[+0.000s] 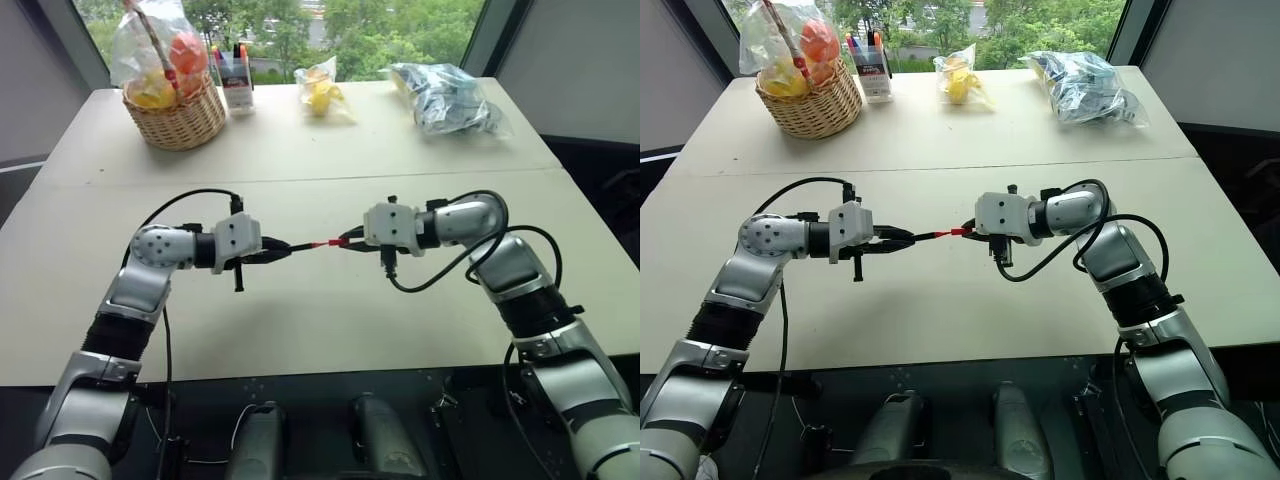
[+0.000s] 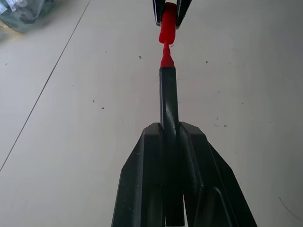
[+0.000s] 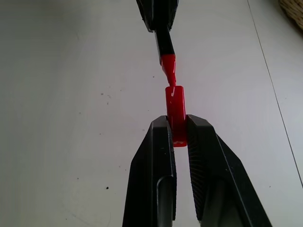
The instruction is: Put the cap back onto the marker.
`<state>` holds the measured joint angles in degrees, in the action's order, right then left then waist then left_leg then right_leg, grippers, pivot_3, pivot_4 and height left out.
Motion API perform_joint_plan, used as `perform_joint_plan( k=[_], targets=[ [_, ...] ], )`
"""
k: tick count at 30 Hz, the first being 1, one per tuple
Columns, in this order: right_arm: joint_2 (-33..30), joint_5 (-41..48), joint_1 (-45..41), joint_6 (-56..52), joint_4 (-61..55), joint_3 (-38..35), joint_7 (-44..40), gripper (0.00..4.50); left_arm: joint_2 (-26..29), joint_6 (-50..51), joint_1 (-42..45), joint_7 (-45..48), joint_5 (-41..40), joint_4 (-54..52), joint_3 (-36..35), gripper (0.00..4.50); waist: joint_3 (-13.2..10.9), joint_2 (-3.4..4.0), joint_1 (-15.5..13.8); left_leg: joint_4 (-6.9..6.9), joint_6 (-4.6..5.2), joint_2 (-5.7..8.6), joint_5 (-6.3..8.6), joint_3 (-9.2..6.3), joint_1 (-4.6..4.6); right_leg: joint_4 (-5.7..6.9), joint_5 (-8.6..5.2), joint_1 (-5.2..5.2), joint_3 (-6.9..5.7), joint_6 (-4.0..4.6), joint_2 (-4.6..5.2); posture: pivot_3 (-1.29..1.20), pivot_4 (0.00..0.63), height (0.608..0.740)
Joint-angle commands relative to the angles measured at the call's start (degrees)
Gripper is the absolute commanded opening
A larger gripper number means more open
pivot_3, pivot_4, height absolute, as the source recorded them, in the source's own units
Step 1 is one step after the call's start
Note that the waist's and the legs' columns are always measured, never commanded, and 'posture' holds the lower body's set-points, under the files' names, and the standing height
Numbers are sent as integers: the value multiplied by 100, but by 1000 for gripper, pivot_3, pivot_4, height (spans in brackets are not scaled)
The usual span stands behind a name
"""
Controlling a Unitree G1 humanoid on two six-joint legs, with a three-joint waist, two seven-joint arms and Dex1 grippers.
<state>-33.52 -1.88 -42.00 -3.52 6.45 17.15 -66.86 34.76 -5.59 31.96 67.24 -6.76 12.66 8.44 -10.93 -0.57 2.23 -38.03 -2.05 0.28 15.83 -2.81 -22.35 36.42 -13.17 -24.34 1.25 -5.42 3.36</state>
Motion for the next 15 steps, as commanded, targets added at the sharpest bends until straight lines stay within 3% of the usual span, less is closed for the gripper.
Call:
perform_joint_plan(
  k=[1, 15],
  targets=[
    [51, 83, -28, 0, -235, -38, 42, 23, 1, -11, 42, -32, -52, -226, -13, 0, 0, 0, 0, 0, 0, 0, 0, 0, 0, 0, 0, 0, 0, 0, 0, 0, 150, 740],
    [269, 48, -76, -17, -140, 59, 87, 23, -48, -32, 9, -55, -57, -339, 3, 0, 0, 0, 1, 0, 0, 0, 0, 0, 0, 0, 0, 0, 0, 0, 0, 0, 150, 740]
  ],
)
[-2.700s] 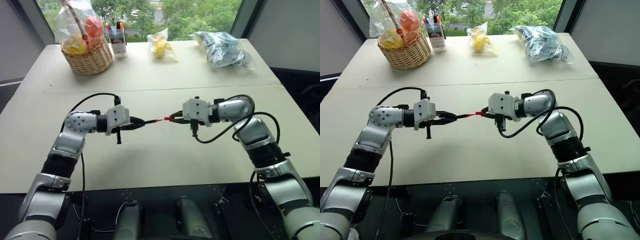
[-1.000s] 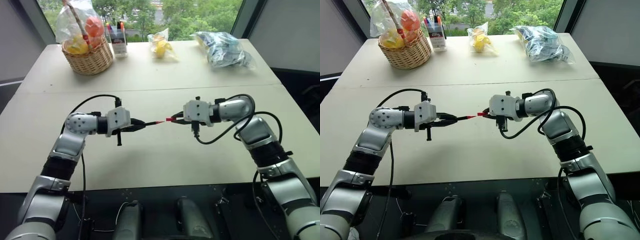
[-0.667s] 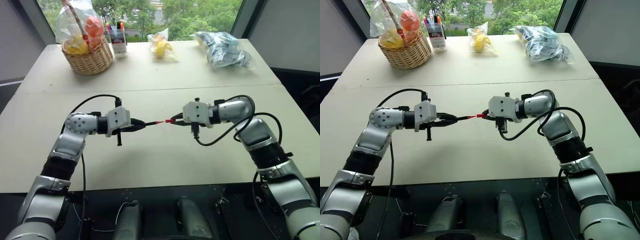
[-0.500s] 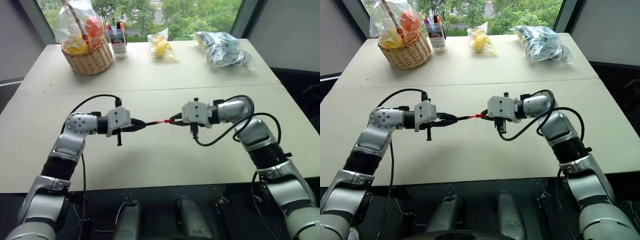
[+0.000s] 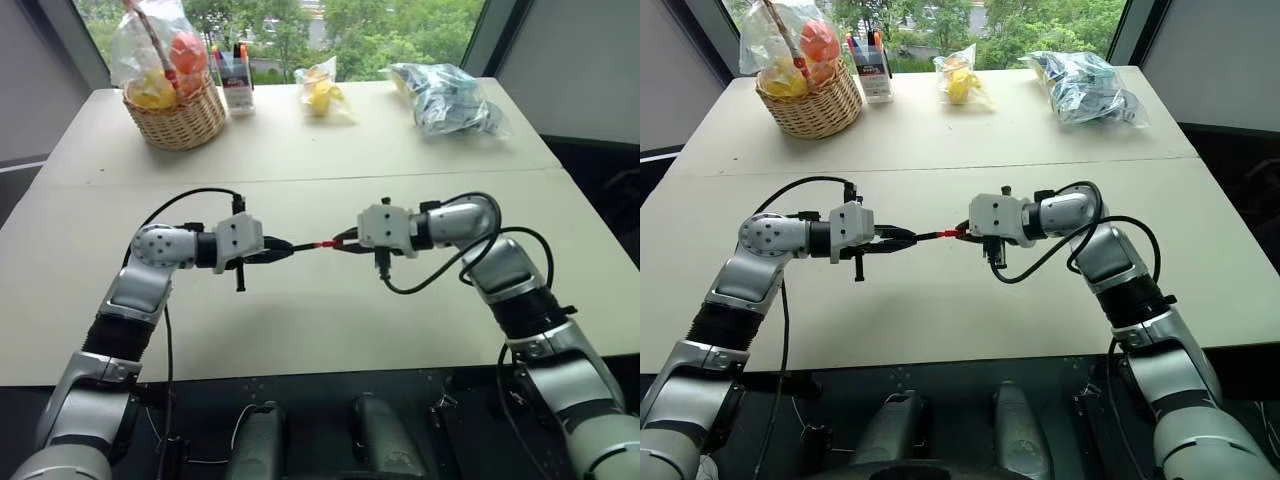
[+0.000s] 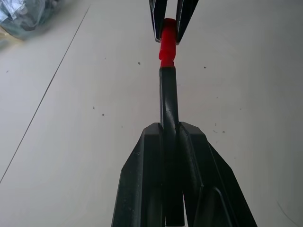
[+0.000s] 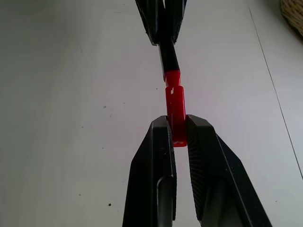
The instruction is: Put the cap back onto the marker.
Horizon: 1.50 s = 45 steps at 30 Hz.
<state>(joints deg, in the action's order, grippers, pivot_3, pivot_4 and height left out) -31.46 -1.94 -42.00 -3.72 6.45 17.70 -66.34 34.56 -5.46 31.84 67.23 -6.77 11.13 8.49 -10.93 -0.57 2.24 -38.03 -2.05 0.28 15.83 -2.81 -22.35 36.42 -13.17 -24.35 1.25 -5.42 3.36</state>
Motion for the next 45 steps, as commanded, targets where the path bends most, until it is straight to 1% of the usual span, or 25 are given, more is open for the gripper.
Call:
perform_joint_plan(
  k=[1, 10, 17, 22, 24, 35, 41, 45],
  targets=[
    [76, 51, -81, 1, -131, 13, 35, 23, -39, -68, 14, -59, -53, -193, -1, 0, 0, 0, -1, 0, 0, 0, 0, 0, 0, 0, 0, 0, 0, 0, 0, 0, 150, 740],
    [197, 51, -143, -123, -123, 116, -66, 23, -106, -609, 6, -123, 120, 75, 54, 0, 0, 0, -2, 0, 0, 0, 0, 0, 0, 0, 0, 0, 0, 0, 0, 0, 150, 740],
    [293, 15, -94, -235, -377, 272, -122, 23, -123, -880, 160, -31, 196, 375, 125, 0, 0, 0, -2, 0, 0, 0, 0, 0, 0, 0, 0, 0, 0, 0, 0, 0, 150, 740],
    [338, -104, -56, -158, -503, 392, -85, 23, -111, -914, 285, 34, 195, 522, 122, 0, 0, 0, -2, 0, 0, 0, 0, 0, 0, 1, 0, 0, 0, 0, 0, 0, 150, 740],
    [452, -118, -79, -128, -590, 390, 38, 23, -122, -846, 313, 35, 157, 522, 92, 0, 0, 0, -2, 0, 0, 0, 0, 0, 0, 1, 0, 0, -1, 0, 0, 0, 150, 740],
    [719, -104, -7, -192, -997, 503, 141, 23, -273, -636, 339, -23, 14, 255, 50, 0, 0, 0, -1, 0, 0, 0, 0, 0, 0, 1, 0, 0, -1, 0, 0, 0, 150, 740],
    [725, -166, -27, -101, -930, 545, 93, 23, -367, -606, 374, -44, -3, 194, 66, 0, 0, 0, 0, -1, 0, 0, 0, -1, 0, 1, 0, 0, -1, 0, -1, 0, 150, 740],
    [642, -262, -48, 61, -705, 478, 129, 23, -317, -583, 332, -69, -3, 188, 3, 0, 0, 0, 0, -1, 0, 0, 0, -1, 0, 1, 0, 0, -1, 0, -1, 0, 150, 740]
  ],
)
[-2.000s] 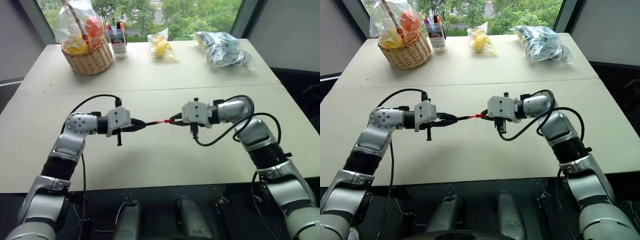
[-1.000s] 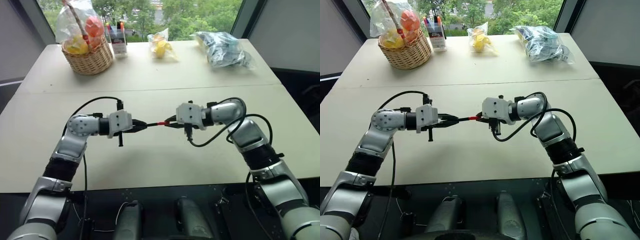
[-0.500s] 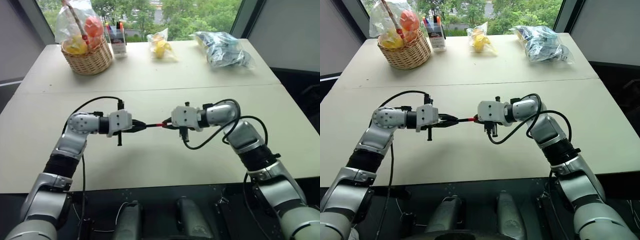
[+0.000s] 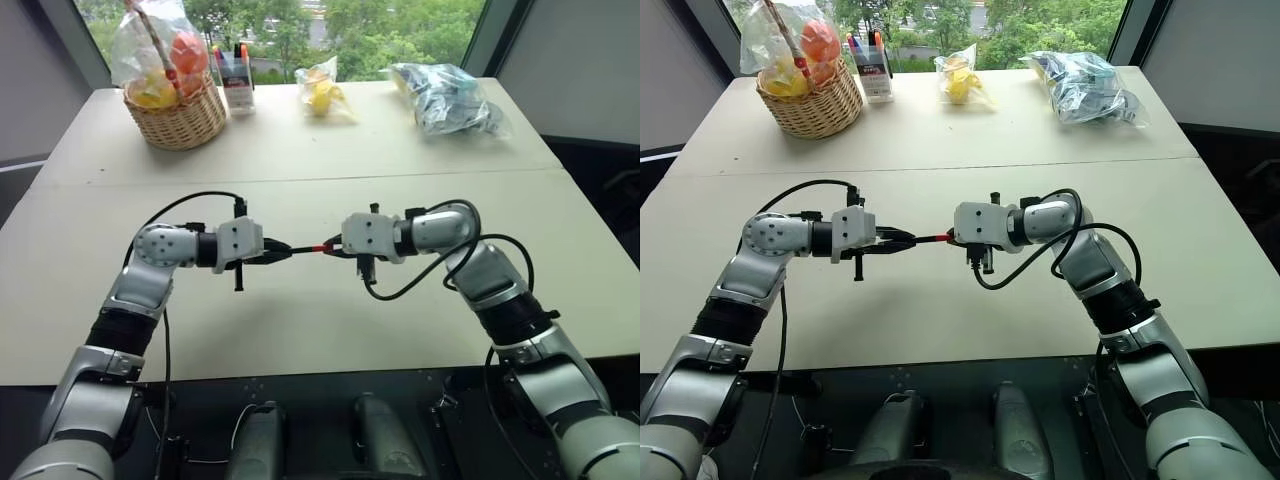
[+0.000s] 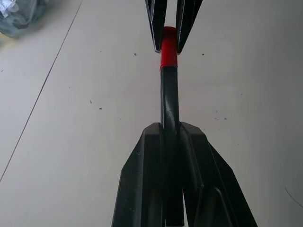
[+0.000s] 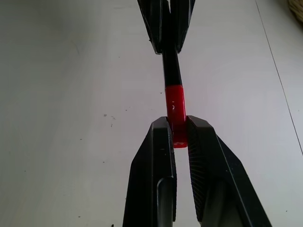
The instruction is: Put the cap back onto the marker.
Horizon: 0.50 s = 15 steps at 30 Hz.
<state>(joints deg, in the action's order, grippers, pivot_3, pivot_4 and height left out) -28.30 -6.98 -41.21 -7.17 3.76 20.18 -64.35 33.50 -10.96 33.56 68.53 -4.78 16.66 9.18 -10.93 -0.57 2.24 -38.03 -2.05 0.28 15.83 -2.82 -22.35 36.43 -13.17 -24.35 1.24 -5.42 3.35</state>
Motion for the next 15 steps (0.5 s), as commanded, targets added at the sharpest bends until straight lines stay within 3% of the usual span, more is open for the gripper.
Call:
perform_joint_plan(
  k=[1, 4, 11, 15],
  targets=[
    [312, 224, -128, 433, -391, 208, -62, 23, -192, -21, 139, -213, -198, -372, -86, 0, 0, 0, 0, 0, 0, 0, 0, 0, 0, 0, 0, 0, 0, 0, 0, 0, 150, 740],
    [275, 182, -121, 490, -264, 121, -30, 23, -122, 59, 44, -292, -187, -405, -180, 0, 0, 0, 0, 0, 0, 0, 0, 0, 0, 0, 0, 0, 0, 0, 0, 0, 150, 740],
    [-24, 72, -117, 645, -2, -32, -33, 3349, 328, 285, -695, -611, -220, -644, -625, 0, 0, -1, 27, 1, 0, -3, 0, -2, 0, 4, 0, -5, 2, 0, -3, 0, 150, 740],
    [-202, 272, -138, 482, -32, -223, 10, 3349, 557, 560, -1191, -899, -263, -896, -890, 0, 0, -1, 1, 1, 0, -2, 0, -2, 0, 5, 0, -6, 1, 0, 0, 0, 150, 740]
  ],
)
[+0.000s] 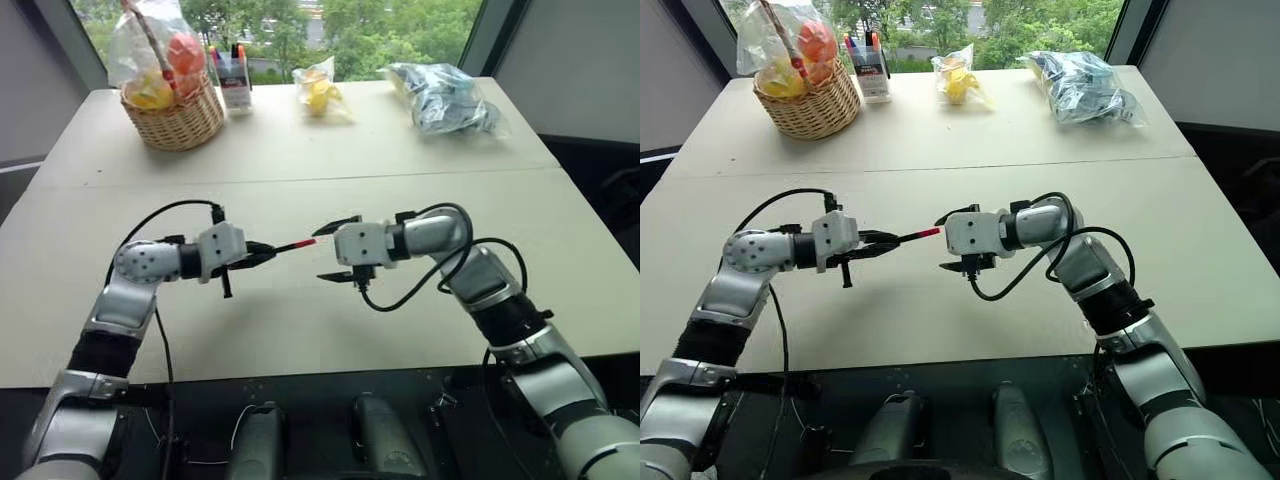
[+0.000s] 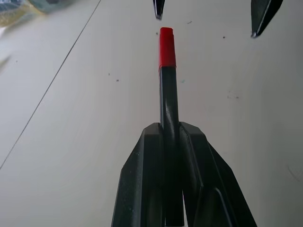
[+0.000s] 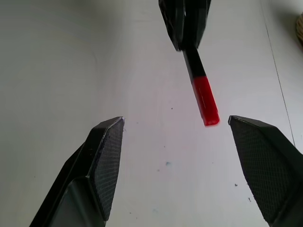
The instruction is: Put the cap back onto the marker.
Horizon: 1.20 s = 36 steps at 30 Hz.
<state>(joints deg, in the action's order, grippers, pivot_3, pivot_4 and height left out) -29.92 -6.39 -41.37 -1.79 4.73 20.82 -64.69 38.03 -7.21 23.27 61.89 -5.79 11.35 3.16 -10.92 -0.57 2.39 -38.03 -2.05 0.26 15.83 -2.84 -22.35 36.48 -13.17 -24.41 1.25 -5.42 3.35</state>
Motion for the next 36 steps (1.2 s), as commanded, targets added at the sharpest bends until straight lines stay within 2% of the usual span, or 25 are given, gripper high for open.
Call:
perform_joint_plan(
  k=[1, 9, 15, 21, 28, 35, 36],
  targets=[
    [-63, 246, -125, -73, -127, -342, 82, 3349, 116, 296, -243, -328, -162, -434, -338, 0, 0, 0, -30, 0, 0, 0, 0, -1, 0, 0, 0, 0, -1, 0, 1, 0, 150, 740],
    [-54, 528, 48, -544, -426, -719, 420, 3349, -242, 1988, -501, -1516, -559, -1260, -894, 0, 0, -1, -119, -2, 0, 1, 0, -1, -1, 1, 0, 1, -1, 0, 3, 0, 150, 740],
    [253, 915, 291, -1160, -966, -916, 821, 3349, -707, 4855, -724, -2842, -1205, -2355, -1434, 0, 0, -1, -123, -2, 0, 0, 0, -18, 0, 5, 0, 0, 0, 0, 2, 0, 150, 740],
    [263, 1427, 286, -1799, -1325, -1162, 872, 3349, -1169, 6494, -689, -3984, -1397, -3027, -1934, 0, 0, -4, -153, -7, -1, 3, 0, -30, 0, 10, 0, 1, -3, 0, 4, 0, 150, 740],
    [24, 1956, 157, -2285, -1625, -1454, 795, 3349, -1267, 7079, -888, -4570, -1390, -3367, -2246, 0, 0, -4, -146, -7, -1, 3, 0, -31, 0, 9, 0, 1, -3, 1, 4, 0, 150, 740],
    [-131, 2070, 56, -2326, -1590, -1500, 820, 3349, -1407, 7246, -1233, -4815, -1432, -3588, -2352, 0, 1, -5, -149, -5, -2, 3, 0, -29, 0, 7, 0, 1, -3, 1, 5, 0, 150, 740],
    [-136, 2068, 39, -2312, -1571, -1502, 815, 3396, -1441, 7239, -1271, -4843, -1435, -3597, -2345, 469, 1, -5, -153, -5, -2, 3, 0, -28, 0, 7, 0, 1, -3, 1, 6, 0, 150, 740]
  ],
)
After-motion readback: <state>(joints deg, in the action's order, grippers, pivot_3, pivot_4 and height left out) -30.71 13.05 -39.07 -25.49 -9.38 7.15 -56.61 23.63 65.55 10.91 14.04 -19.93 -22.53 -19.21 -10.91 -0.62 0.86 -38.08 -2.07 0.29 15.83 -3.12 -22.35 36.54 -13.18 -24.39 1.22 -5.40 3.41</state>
